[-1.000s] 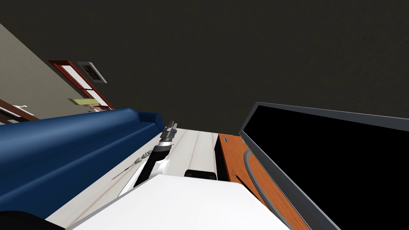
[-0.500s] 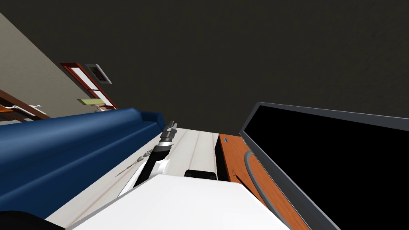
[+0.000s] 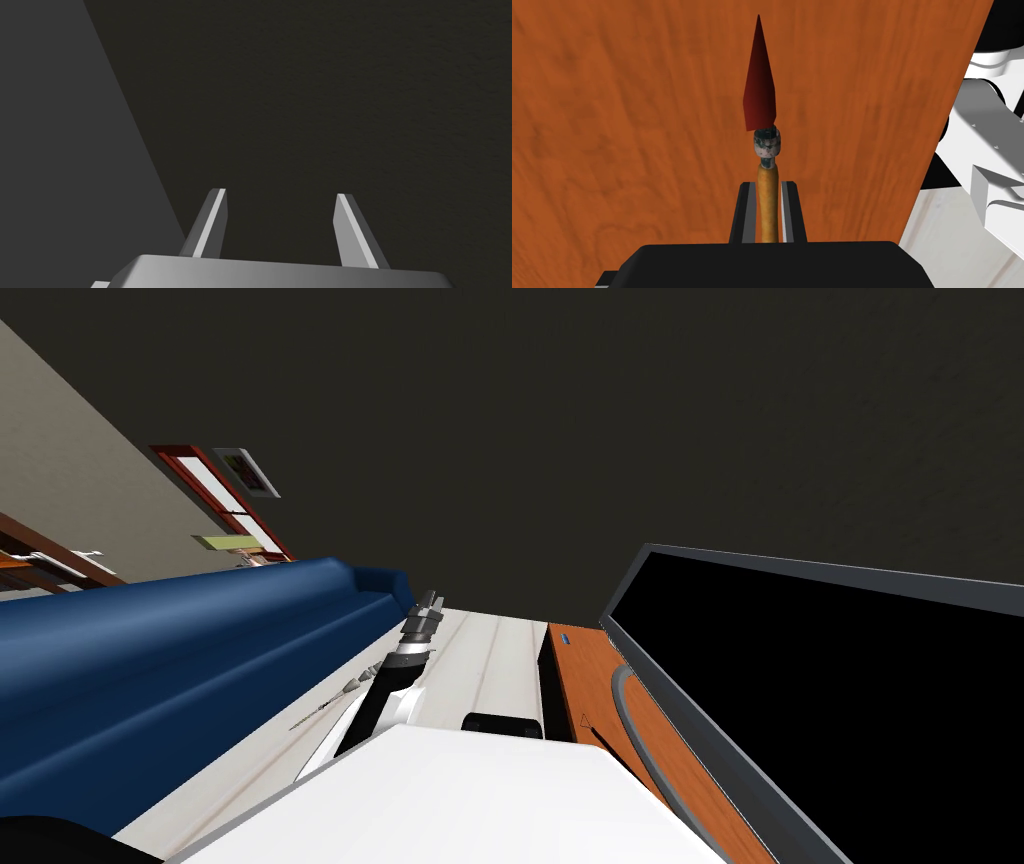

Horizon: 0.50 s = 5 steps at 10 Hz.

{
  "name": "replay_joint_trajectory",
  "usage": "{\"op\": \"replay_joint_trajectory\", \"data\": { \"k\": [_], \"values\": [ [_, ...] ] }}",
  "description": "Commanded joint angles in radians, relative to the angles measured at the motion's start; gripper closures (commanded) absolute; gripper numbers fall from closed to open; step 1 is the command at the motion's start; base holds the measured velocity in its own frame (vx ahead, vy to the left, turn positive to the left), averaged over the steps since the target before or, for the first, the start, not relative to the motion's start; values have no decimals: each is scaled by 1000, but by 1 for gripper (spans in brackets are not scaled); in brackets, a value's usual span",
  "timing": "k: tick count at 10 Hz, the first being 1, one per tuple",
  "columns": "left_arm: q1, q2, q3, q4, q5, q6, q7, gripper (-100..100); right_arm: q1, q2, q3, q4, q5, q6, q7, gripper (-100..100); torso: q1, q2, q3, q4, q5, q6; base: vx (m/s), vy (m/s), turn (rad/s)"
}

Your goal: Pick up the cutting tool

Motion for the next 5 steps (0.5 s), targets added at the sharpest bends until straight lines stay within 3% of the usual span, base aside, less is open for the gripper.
{"op": "replay_joint_trajectory", "data": {
  "k": [1, 3, 4, 5],
  "values": [
    [0, 0, 0, 0, 0, 0, 0, 0, 25, -33, -6, -33, -2, -7, -5, 100, 0, 0, 0, 0, 0, 0, 0, -10, -48],
    [0, 0, 0, 0, 0, 0, 0, 0, 53, -68, -16, -68, -3, -15, -9, 100, 0, 0, 0, 0, 0, 0, 15, 3, -61],
    [0, 0, 0, 0, 0, 0, 0, 0, 42, -58, -12, -54, -3, -13, -8, 100, 1, -1, -1, 0, 1, 0, 11, 7, -13],
    [0, 0, 0, 0, 0, 0, 0, 0, 44, -61, -13, -55, -3, -14, -9, 0, 1, -1, -1, 0, 0, 0, 0, 0, 0]
  ]
}}
